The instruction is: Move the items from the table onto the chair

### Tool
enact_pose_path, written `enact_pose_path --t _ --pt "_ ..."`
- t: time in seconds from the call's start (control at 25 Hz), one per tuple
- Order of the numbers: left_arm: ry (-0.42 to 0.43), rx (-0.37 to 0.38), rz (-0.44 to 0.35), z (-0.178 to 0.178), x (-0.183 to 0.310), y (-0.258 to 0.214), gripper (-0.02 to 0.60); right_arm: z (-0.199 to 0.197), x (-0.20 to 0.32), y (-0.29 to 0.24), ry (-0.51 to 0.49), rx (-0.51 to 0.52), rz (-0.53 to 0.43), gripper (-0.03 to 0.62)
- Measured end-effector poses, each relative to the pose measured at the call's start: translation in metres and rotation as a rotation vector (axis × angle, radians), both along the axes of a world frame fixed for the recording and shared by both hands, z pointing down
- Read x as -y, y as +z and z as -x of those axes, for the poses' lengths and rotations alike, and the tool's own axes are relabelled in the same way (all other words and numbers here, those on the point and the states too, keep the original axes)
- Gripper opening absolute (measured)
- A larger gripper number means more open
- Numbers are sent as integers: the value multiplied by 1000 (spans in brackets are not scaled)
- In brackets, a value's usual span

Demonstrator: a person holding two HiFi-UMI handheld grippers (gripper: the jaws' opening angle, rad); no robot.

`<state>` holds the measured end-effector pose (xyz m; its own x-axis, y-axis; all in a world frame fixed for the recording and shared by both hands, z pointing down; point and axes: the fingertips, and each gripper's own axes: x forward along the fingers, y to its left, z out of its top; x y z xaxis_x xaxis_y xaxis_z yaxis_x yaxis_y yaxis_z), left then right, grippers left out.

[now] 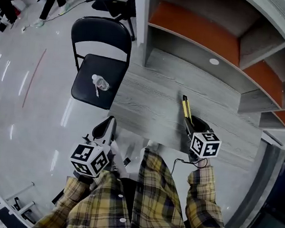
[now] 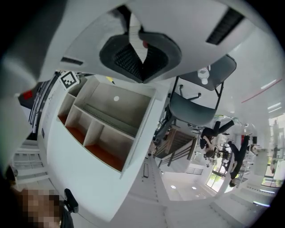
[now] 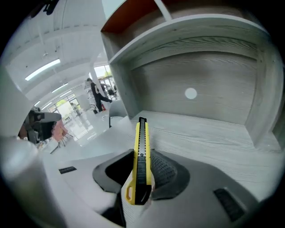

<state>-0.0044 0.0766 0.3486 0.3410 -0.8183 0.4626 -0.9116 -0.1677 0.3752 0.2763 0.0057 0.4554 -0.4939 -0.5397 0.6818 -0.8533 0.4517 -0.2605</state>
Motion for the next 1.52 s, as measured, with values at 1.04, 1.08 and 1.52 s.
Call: enact_pose_path --t 1.04,1.08,1.52 --pt "-235 -22 172 405 6 122 5 600 33 133 -259 123 233 127" --pt "-247 -32 181 409 4 132 5 609 35 152 -264 112 252 127" --pt "-226 72 293 459 -4 228 5 642 65 335 -195 -59 338 129"
